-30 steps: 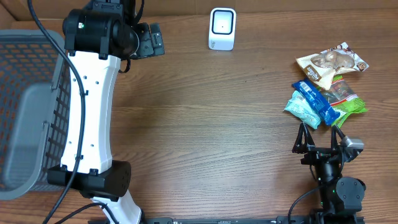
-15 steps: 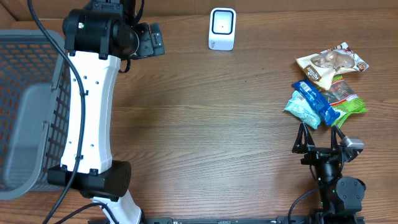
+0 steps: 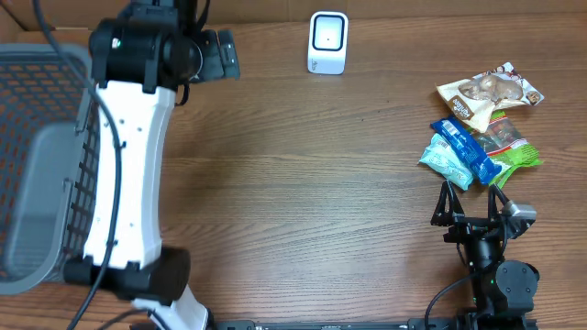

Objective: Scan the item barcode

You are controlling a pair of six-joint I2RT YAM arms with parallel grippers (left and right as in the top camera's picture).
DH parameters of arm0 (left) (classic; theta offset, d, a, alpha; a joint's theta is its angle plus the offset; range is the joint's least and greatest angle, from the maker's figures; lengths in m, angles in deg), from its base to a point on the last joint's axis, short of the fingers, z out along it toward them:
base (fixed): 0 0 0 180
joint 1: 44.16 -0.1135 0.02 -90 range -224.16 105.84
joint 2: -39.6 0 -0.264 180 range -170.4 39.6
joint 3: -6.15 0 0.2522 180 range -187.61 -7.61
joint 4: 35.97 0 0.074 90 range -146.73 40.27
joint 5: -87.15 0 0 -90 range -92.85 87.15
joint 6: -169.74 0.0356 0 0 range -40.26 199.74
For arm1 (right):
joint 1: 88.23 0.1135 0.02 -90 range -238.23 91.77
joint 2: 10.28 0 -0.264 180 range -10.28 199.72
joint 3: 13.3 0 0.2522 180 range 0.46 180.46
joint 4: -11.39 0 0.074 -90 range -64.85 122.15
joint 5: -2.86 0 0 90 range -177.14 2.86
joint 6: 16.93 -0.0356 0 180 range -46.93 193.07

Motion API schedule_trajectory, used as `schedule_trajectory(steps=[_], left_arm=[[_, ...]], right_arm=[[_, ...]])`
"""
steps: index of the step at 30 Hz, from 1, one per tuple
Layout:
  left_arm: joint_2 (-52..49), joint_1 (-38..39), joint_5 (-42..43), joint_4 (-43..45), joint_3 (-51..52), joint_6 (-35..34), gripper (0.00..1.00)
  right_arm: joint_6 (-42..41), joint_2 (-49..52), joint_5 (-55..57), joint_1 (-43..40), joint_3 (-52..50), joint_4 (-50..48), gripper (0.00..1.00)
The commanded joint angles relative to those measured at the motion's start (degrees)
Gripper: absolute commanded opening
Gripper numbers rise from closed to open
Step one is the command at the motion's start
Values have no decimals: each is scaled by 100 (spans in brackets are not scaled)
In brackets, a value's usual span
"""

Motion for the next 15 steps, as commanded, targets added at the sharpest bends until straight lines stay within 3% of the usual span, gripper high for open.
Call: schedule_trajectory(steps=[1,6,15], left_arm=[[1128,2,426,763,881,876,100],[2658,-70,909,2732,3189,1810,100],[5475,-542,1349,5775,7475,2142,100]], right_arm=[[-2,-57,-35,-11,-61,-33,100],[-2,-57,-35,-11,-61,-33,100],[-2,-57,-35,-11,-61,-33,100]])
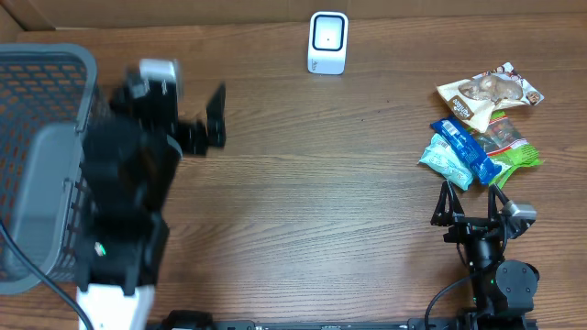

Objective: Scan the item barcode

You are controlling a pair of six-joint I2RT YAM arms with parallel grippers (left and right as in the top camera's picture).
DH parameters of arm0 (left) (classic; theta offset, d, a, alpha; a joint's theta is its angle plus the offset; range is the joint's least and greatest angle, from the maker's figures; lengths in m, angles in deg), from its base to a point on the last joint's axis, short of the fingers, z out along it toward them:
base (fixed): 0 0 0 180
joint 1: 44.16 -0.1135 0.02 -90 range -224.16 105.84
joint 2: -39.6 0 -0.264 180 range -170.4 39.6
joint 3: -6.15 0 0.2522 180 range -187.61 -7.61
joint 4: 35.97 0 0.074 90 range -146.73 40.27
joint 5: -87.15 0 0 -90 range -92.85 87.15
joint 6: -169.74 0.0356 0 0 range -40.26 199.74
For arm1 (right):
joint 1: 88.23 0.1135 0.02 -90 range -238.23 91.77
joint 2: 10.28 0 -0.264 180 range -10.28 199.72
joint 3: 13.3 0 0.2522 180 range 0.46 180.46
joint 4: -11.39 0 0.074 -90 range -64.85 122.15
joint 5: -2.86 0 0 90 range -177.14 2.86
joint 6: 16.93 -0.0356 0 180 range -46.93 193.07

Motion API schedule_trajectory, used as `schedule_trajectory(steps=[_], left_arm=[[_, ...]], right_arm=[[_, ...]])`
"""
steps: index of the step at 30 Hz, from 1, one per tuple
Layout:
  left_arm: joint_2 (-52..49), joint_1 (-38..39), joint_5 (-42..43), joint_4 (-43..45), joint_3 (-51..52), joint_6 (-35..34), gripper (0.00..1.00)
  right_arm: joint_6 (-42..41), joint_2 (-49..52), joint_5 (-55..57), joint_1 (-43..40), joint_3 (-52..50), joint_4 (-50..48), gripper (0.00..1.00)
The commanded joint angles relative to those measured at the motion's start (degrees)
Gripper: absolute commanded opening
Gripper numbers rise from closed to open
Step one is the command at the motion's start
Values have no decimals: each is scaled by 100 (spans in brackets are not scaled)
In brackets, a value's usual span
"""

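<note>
The white barcode scanner stands at the far middle of the table. A pile of snack packets lies at the right: a tan one, a blue bar, a teal packet and a green one. Just in front of the pile my right gripper rests open and empty, its fingers pointing at the teal packet. My left gripper is motion-blurred beside the basket, looks open and holds nothing.
A grey mesh basket fills the left edge of the table. The left arm's blurred dark body hangs over the basket's right wall. A cardboard wall runs along the far edge.
My left arm has swung back toward the near side; its gripper was at the far edge left of the scanner and is now lower, beside the basket. The right arm and packets are unchanged.
</note>
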Motion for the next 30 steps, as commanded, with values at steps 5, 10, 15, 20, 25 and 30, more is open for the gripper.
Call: schedule_trajectory(steps=[5,10,15,20,25,30], left_arm=[[2186,-389,243,1543,2975,304,100],[3423,-472,385,2240,4424,769,100],[4500,-476,717,2275,5344,1451,100],[5407,-675,754,2269,6013,1613,100],[5403,-876,763,1971,6229,1676,100],[5403,-896,667,1781,6229,1416,100]], right_arm=[[-2,-57,-33,-11,-61,-33,100],[-2,-57,-33,-11,-61,-33,100],[-2,-57,-33,-11,-61,-33,100],[-2,-57,-33,-11,-61,-33,100],[-2,-57,-35,-11,-61,-33,100],[-2,-57,-33,-11,-61,-33,100]])
